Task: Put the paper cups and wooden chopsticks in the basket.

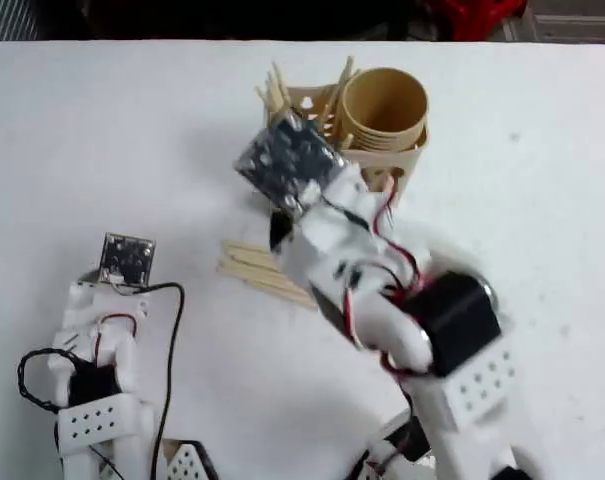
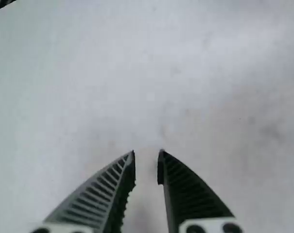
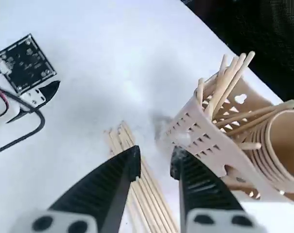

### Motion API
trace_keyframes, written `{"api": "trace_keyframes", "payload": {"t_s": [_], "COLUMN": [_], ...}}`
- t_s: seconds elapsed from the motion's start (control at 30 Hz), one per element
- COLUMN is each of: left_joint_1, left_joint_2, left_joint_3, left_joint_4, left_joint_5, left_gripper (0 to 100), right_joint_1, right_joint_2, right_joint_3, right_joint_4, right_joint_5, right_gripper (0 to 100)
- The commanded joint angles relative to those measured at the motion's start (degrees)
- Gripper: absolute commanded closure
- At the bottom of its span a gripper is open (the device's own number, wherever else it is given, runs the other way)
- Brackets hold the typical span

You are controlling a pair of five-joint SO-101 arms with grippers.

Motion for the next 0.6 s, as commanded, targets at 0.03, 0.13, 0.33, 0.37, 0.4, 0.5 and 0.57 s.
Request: {"api": "trace_keyframes", "payload": {"t_s": [0.03,0.13,0.33,0.37,0.4,0.5,0.57], "left_joint_1": [0.84,0.84,0.84,0.84,0.84,0.84,0.84], "left_joint_2": [-0.75,-0.75,-0.75,-0.75,-0.75,-0.75,-0.75], "left_joint_3": [-0.35,-0.35,-0.35,-0.35,-0.35,-0.35,-0.35], "left_joint_4": [-1.32,-1.32,-1.41,-1.41,-1.41,-1.41,-1.41], "left_joint_5": [0.35,0.35,0.35,0.35,0.35,0.35,0.35], "left_gripper": [91,91,91,91,91,91,91], "right_joint_1": [-0.57,-0.57,-0.57,-0.57,-0.57,-0.57,-0.57], "right_joint_2": [-7.25,-10.33,-16.48,-17.19,-17.54,-17.71,-17.71], "right_joint_3": [7.21,11.52,15.47,16.00,16.53,18.64,19.87], "right_joint_4": [-1.98,-2.86,-6.02,-6.11,-6.11,-6.20,-6.29], "right_joint_5": [-0.35,0.09,0.18,0.26,0.26,2.99,4.13], "right_gripper": [88.9,88.9,88.9,89.0,89.2,89.3,89.3]}}
